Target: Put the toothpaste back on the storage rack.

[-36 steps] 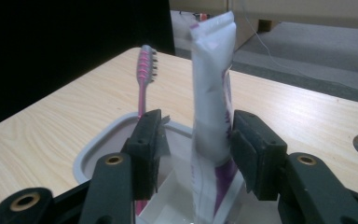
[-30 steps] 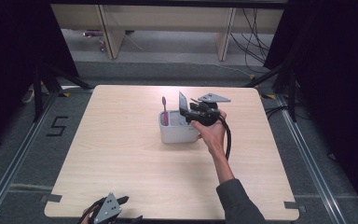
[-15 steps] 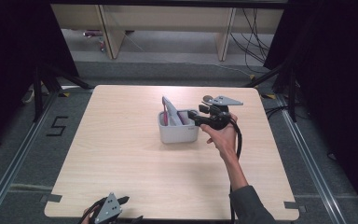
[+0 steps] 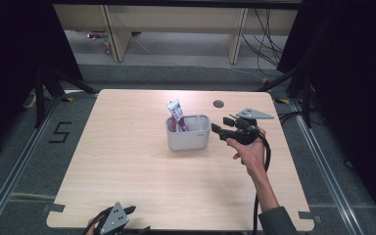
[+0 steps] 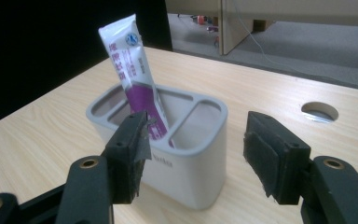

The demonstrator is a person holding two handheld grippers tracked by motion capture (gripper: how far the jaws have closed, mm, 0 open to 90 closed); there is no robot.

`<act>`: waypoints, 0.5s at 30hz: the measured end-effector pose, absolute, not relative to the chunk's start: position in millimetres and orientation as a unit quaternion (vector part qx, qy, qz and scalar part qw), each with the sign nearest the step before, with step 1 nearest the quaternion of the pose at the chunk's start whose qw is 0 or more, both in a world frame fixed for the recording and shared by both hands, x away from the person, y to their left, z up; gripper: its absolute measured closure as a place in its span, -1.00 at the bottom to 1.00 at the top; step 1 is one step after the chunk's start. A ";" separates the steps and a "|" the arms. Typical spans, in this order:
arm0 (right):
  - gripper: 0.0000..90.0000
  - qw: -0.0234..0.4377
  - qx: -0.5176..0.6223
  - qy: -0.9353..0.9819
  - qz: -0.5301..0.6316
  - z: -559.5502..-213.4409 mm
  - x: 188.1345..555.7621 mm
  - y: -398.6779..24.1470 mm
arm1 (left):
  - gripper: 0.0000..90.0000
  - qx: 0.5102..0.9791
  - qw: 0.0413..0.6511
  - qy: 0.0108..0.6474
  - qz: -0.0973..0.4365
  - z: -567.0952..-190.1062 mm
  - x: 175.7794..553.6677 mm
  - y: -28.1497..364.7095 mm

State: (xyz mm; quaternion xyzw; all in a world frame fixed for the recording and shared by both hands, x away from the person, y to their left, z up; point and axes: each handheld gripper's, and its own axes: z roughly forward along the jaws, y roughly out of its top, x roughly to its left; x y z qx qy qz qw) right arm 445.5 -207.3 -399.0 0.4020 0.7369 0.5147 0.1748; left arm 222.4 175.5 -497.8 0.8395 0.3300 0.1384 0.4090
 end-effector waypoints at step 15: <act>-0.13 0.170 0.408 0.735 0.514 -408.3 413.2 -232.9 | -0.50 0.831 0.422 0.336 0.136 -498.8 222.4 174.8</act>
